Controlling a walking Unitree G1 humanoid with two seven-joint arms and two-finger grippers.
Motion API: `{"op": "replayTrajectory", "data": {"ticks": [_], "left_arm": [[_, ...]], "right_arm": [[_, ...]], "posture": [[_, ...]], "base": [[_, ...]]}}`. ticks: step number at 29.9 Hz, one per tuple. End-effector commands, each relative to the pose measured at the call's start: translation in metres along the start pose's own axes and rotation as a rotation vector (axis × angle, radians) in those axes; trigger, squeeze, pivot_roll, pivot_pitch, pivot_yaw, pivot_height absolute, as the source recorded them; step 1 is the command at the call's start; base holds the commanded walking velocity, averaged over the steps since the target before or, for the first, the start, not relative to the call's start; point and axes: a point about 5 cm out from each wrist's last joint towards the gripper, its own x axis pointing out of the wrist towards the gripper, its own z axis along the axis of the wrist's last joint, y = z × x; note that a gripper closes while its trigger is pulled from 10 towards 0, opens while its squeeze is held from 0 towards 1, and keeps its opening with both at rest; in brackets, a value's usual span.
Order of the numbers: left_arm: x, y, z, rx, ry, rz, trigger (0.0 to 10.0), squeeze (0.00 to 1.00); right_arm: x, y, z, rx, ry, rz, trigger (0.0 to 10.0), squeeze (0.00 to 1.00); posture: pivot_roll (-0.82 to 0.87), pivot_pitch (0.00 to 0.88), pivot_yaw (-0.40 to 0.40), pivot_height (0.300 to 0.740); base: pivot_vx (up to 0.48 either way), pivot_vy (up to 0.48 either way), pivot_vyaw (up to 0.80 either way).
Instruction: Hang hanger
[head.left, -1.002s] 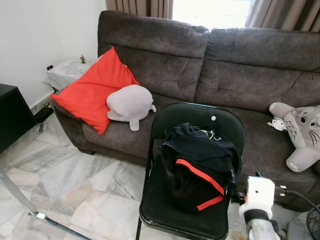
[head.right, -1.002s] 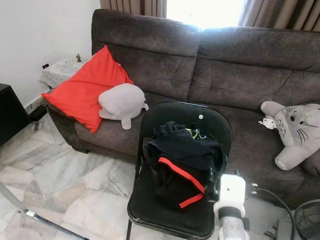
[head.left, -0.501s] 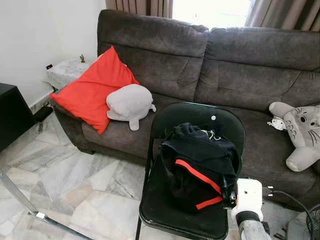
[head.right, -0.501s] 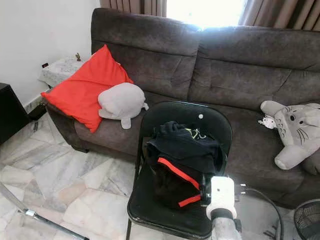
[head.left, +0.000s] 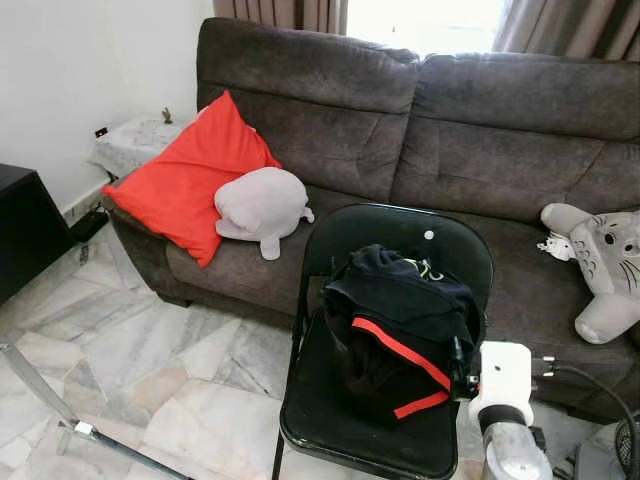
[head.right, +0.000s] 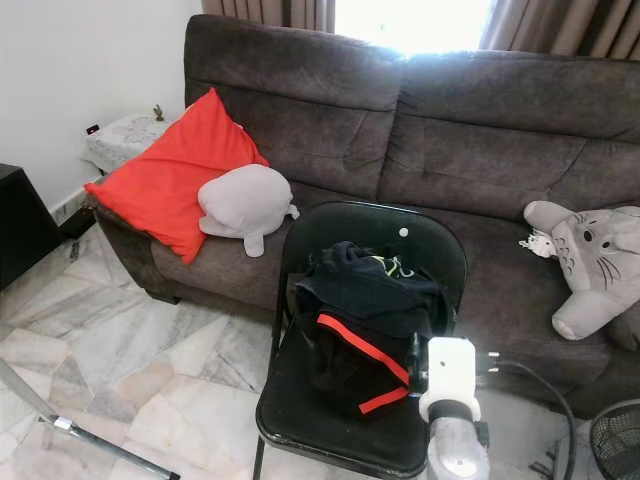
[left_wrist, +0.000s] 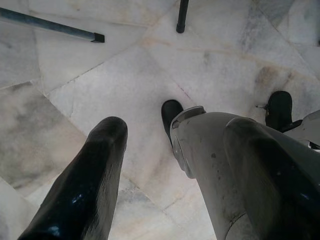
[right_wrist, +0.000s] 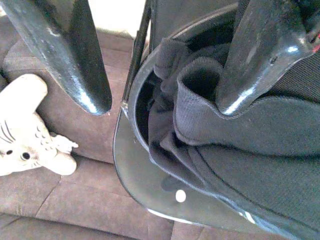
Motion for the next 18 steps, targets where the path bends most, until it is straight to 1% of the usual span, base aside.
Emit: {"op": "replayTrajectory", "data": {"ticks": [1,10,11,12,13,14,15,18], "left_arm": [[-0.001,0.002,-0.006,0.018,0.017,0.004,10.0,0.00],[-0.001,0.002,-0.004,0.020,0.014,0.004,10.0,0.00],[-0.001,0.002,-0.003,0.021,0.013,0.004,10.0,0.00],[-0.001,0.002,-0.003,0.022,0.012,0.003,10.0,0.00],[-0.002,0.003,-0.006,0.022,0.014,0.003,10.0,0.00],[-0.005,0.010,-0.017,0.020,0.026,0.008,10.0,0.00],[-0.007,0.012,-0.021,0.020,0.030,0.009,10.0,0.00],[-0.009,0.014,-0.026,0.020,0.036,0.010,10.0,0.00]], "right_arm": [[0.001,-0.004,-0.003,-0.004,0.016,-0.017,10.0,0.00],[0.006,-0.005,0.001,-0.001,0.007,-0.032,10.0,0.00],[0.006,-0.002,-0.007,-0.040,0.069,-0.019,10.0,0.00],[0.005,0.000,-0.011,-0.024,0.089,-0.010,10.0,0.00],[0.005,0.000,-0.010,-0.025,0.079,-0.009,10.0,0.00],[0.005,0.000,-0.009,-0.022,0.067,-0.012,10.0,0.00],[0.006,0.000,-0.009,-0.019,0.066,-0.014,10.0,0.00],[0.008,0.001,-0.008,-0.021,0.068,-0.013,10.0,0.00]], "posture": [[0.06,0.000,-0.010,0.740],[0.06,0.000,-0.008,0.740],[0.06,0.000,-0.006,0.740],[0.06,0.000,-0.005,0.740],[0.06,0.000,-0.004,0.740],[0.06,0.000,-0.004,0.740],[0.06,0.000,-0.003,0.740],[0.06,0.000,-0.002,0.740]], "base": [[0.000,0.000,0.00],[0.000,0.000,0.00],[0.000,0.000,0.00],[0.000,0.000,0.00],[0.000,0.000,0.00],[0.000,0.000,0.00],[0.000,0.000,0.00],[0.000,0.000,0.00]]}}
